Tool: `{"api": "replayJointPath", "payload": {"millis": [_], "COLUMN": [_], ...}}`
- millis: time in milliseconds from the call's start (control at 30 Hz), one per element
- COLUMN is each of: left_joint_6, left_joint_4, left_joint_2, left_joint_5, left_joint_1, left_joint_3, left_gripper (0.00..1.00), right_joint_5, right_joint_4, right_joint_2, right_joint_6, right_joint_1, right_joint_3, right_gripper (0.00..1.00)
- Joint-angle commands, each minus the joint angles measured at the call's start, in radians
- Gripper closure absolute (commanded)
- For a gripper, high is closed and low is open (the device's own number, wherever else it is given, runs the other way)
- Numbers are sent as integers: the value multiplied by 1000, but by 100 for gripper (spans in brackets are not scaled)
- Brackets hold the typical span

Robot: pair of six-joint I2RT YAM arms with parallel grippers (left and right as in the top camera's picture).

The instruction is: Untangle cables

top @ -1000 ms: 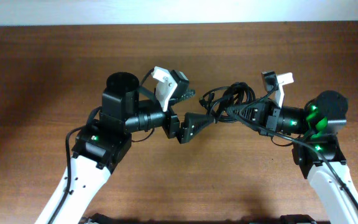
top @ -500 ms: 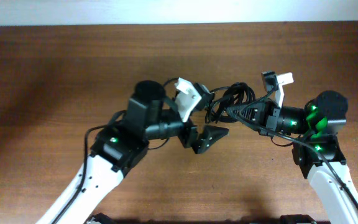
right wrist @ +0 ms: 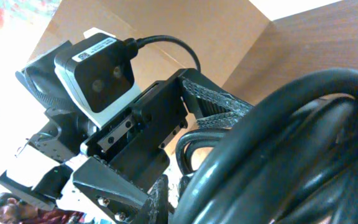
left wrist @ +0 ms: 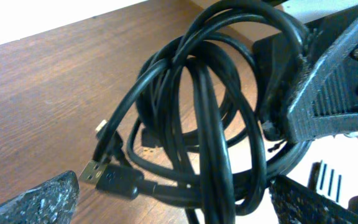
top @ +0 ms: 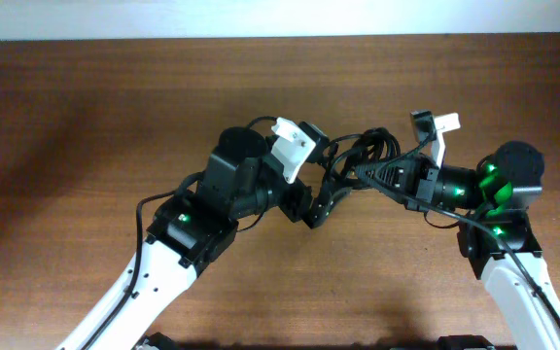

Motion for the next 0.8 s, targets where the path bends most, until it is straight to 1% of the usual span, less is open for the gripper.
{"api": "replayJointPath", "payload": {"millis": [0, 233, 400, 767], "left_joint_6": [-69, -180, -204, -204], "left_joint_4": [3, -25, -24, -19], "left_joint_2": [5, 5, 6, 56], "left_joint_5": [-172, -335, -338, -335], "left_joint_1": [3, 3, 3, 3], "left_joint_3": [17, 17, 17, 17], "left_gripper": [1, 2, 4, 5], "right_joint_5": [-45, -57, -69, -119], "right_joint_4": [9, 9, 9, 18], "right_joint_2": [-10, -10, -10, -10], "right_joint_6": [-15, -15, -15, -16], "right_joint_1": [-1, -1, -1, 1], "right_joint_3": [2, 2, 2, 2], "right_gripper": [96, 96, 96, 96]}}
